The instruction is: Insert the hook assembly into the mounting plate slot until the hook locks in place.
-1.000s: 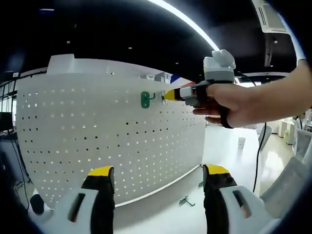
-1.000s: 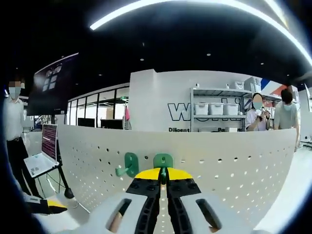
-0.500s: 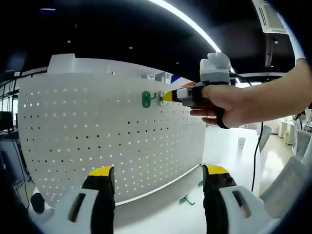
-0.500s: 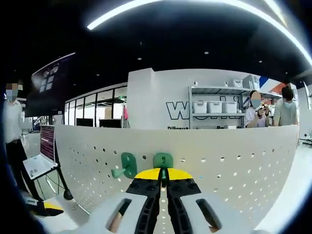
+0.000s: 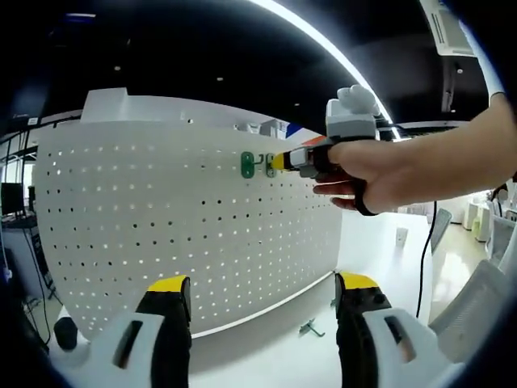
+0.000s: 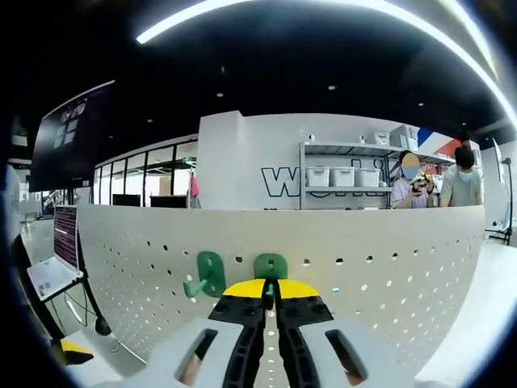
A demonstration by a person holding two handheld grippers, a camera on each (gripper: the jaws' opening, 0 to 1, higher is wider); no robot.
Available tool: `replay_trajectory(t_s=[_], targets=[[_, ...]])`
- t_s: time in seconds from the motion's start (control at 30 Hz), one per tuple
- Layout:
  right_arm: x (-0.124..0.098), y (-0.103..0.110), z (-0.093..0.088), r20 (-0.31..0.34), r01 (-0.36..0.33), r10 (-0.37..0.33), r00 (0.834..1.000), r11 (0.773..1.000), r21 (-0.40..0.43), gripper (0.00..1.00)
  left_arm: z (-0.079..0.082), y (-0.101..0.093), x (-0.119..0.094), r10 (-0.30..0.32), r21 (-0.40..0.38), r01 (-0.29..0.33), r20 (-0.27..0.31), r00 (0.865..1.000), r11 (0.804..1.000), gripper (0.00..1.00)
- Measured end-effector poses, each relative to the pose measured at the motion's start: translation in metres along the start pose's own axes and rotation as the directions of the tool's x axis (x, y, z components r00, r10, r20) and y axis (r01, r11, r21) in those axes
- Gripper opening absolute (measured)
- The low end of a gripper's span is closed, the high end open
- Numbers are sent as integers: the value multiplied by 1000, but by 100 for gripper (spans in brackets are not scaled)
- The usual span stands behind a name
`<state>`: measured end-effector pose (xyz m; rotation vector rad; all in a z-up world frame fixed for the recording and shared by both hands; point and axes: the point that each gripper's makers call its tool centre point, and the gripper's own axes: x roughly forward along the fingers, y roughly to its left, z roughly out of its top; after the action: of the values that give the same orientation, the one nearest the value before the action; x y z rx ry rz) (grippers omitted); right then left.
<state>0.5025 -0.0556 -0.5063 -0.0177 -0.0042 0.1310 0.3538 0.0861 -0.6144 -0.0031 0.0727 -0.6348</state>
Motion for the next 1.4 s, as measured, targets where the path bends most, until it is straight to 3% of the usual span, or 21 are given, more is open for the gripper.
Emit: replay_trajectory(t_s=[0.3, 0.6, 0.77, 1.0, 1.17, 1.2, 1.4], targets=[[-2, 0, -1, -7, -17, 17, 1000, 1000, -7, 3, -1, 0, 0, 1, -3, -1, 3, 1000, 1000, 75], [-9, 5, -12, -30, -63, 62, 998, 998, -23, 26, -1, -2, 1, -4, -1, 4, 1, 1000, 1000, 75], [-13, 9, -20, -52, -91, 89, 995, 995, -46, 31, -1, -3, 1, -5, -2, 5, 2, 1000, 1000, 75], [-14, 8, -18, -46, -106, 104, 994, 994, -32, 30, 0, -4, 2, -5, 1, 5, 4, 1000, 1000, 75], [-17, 15, -18, -22, -224, 224, 974, 975, 9, 30, 3, -2, 1, -3, 3, 3, 7, 1000, 1000, 75], [-19, 16, -17, -4, -256, 256, 967, 966, 49, 30, 3, -2, 1, -3, 3, 3, 7, 1000, 1000, 75], [-23, 14, -21, -3, -312, 313, 950, 946, 94, 32, 2, -3, 1, -7, 6, 7, 6, 1000, 1000, 75]])
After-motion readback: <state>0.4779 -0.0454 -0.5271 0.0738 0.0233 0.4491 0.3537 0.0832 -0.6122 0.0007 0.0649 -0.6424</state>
